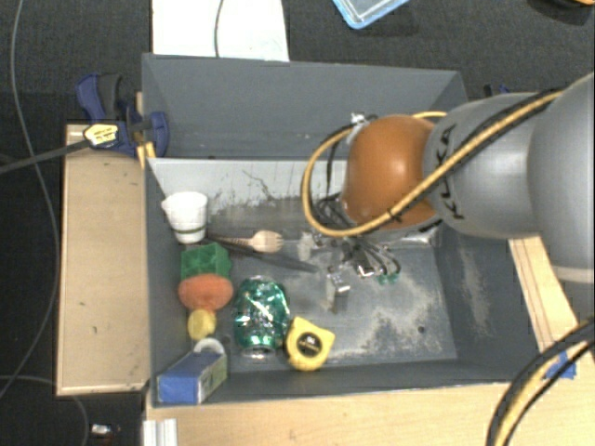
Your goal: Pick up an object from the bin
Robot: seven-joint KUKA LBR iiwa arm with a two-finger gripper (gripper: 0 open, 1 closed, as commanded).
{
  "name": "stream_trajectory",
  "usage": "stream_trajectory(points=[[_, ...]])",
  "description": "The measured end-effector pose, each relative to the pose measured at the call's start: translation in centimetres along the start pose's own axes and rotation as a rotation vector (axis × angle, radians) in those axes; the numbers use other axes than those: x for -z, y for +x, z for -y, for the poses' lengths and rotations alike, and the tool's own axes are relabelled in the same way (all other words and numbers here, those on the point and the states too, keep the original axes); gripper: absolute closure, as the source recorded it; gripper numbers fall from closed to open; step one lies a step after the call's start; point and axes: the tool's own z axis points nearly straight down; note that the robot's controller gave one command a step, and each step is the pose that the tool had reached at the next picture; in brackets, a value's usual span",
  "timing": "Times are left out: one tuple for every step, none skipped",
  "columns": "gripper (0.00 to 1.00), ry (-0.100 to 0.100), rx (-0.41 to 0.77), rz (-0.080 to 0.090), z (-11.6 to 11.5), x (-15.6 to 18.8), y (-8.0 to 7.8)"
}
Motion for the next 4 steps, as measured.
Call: stream_trajectory(points=[[0.0,0.006,0.296,0.019,-5.2,-1.9,2.2],[0.0,0.003,0.251,0.008,-6.8,-2.7,3.1],[1.0,0.004,0.283,0.021,-11.3,-3.0,2.8],[1.0,0.004,0.283,0.021,-11.3,-3.0,2.8]])
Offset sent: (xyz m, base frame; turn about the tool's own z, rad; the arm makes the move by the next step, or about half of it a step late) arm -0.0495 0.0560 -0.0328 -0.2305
